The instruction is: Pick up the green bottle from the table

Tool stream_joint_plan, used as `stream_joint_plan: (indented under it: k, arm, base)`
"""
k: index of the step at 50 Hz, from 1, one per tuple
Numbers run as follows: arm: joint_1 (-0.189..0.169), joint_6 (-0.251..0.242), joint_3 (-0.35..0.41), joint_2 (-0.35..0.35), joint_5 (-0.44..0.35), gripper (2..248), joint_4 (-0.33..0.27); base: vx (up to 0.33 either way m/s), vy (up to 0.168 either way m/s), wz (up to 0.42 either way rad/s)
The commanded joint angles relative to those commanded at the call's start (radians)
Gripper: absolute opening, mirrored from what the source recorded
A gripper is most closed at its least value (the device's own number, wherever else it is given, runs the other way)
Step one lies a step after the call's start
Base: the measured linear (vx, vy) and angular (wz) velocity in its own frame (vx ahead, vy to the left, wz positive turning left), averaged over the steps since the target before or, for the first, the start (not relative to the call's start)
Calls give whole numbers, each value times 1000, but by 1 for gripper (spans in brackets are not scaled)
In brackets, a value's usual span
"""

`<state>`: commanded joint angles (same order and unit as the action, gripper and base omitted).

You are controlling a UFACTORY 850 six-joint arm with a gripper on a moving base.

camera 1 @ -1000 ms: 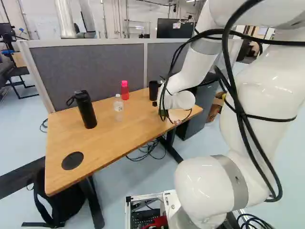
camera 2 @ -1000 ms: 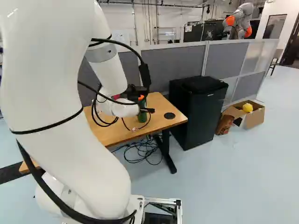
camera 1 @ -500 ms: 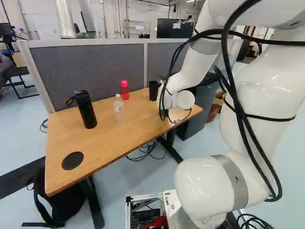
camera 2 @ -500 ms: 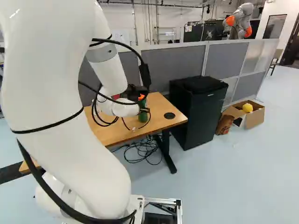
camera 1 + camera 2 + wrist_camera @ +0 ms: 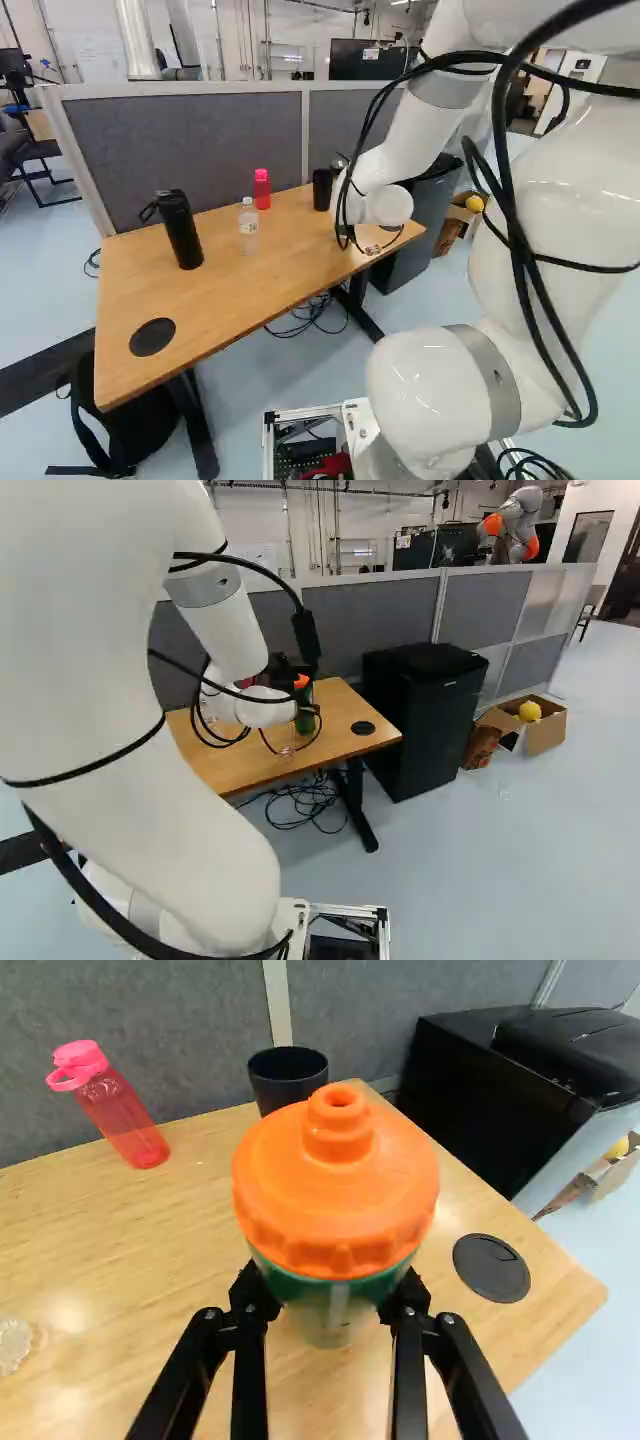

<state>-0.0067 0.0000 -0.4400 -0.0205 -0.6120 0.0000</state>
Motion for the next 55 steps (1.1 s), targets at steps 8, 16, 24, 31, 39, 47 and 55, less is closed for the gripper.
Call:
stream_joint_plan:
  k: [8, 16, 24, 31, 39, 47, 55]
  arm:
    - [0, 0, 5, 25, 0, 112, 0]
    - [0, 0, 9, 50, 0, 112, 0]
    - [0, 0, 12, 75, 0, 112, 0]
    - [0, 0, 15, 92, 0, 112, 0]
    - [0, 0, 22, 102, 0, 112, 0]
    - [2, 0, 34, 115, 0, 112, 0]
    - [7, 0, 55, 138, 0, 112, 0]
  base:
    - [0, 0, 0]
    - [0, 0, 0]
    - [0, 0, 0]
    - [0, 0, 0]
    - [0, 0, 0]
    - [0, 0, 0]
    - [0, 0, 0]
